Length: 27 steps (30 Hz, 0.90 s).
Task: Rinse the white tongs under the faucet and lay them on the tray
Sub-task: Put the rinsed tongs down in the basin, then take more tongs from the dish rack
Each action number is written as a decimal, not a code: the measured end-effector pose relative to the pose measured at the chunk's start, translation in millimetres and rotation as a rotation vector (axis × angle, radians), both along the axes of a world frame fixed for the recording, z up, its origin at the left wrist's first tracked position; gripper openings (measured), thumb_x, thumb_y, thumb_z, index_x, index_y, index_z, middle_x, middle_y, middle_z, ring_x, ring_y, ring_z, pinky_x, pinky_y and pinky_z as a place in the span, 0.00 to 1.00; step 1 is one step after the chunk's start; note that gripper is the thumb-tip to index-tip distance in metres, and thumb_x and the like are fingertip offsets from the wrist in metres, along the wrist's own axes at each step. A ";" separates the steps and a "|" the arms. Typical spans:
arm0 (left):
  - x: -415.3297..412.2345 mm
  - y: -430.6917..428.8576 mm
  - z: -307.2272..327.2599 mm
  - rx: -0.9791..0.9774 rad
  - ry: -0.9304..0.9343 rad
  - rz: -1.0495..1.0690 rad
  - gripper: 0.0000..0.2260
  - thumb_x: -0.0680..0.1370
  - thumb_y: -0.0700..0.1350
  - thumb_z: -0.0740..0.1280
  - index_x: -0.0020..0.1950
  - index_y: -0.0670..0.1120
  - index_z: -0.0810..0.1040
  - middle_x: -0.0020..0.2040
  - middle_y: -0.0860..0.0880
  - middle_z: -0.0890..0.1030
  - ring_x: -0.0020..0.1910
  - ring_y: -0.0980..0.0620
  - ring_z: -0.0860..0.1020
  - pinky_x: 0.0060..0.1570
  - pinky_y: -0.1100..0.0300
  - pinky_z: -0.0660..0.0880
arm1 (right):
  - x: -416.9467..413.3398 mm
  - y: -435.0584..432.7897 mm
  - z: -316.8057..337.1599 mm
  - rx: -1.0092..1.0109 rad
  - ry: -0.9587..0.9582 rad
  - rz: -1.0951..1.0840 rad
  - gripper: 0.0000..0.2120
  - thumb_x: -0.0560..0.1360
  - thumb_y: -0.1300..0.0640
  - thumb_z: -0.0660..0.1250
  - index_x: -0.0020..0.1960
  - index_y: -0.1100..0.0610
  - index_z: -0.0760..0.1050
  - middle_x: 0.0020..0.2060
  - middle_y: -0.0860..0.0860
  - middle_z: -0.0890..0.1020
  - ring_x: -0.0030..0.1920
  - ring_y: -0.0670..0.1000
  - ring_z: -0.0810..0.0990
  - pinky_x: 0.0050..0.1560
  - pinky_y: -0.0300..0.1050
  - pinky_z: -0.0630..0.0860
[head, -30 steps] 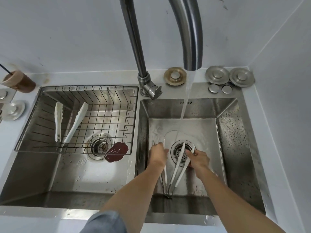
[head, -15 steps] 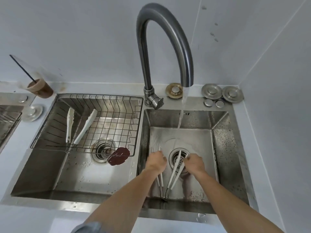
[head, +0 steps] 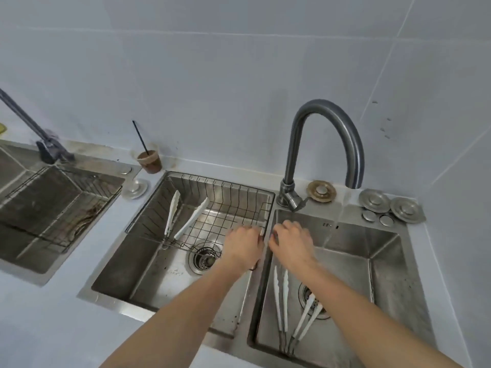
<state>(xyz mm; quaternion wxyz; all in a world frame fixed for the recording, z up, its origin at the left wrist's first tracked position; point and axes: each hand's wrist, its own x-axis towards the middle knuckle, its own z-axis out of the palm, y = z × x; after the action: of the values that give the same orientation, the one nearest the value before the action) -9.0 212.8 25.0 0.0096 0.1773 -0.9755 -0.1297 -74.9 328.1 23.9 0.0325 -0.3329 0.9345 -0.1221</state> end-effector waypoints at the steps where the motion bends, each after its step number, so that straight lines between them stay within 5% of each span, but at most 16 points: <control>1: 4.6 -13.7 0.4 -0.014 0.008 0.015 0.11 0.78 0.45 0.57 0.53 0.45 0.78 0.53 0.46 0.80 0.56 0.44 0.75 0.53 0.52 0.69 | 0.4 -10.5 2.2 -0.005 -0.001 0.024 0.14 0.78 0.51 0.56 0.55 0.56 0.76 0.52 0.53 0.79 0.55 0.53 0.75 0.54 0.50 0.72; 16: 46.6 -224.7 -33.5 0.083 -0.069 0.301 0.13 0.79 0.44 0.57 0.61 0.42 0.72 0.59 0.42 0.75 0.58 0.42 0.72 0.54 0.49 0.71 | 21.4 -206.8 -41.3 0.080 -0.080 0.192 0.14 0.77 0.51 0.56 0.53 0.56 0.77 0.49 0.52 0.80 0.51 0.53 0.77 0.48 0.48 0.72; 27: 14.5 -268.8 -85.0 0.314 -0.198 0.448 0.12 0.78 0.41 0.59 0.60 0.38 0.68 0.59 0.39 0.73 0.56 0.38 0.75 0.50 0.48 0.71 | 20.9 -285.0 -91.8 0.120 -0.501 -0.255 0.20 0.77 0.43 0.59 0.49 0.59 0.79 0.45 0.56 0.80 0.46 0.57 0.79 0.37 0.43 0.69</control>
<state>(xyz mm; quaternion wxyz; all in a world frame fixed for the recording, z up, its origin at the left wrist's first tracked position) 5.5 -56.0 -60.0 -0.0849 0.3995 -0.8763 -0.2557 -54.0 43.1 -67.9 0.2663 -0.1698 0.9372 -0.1478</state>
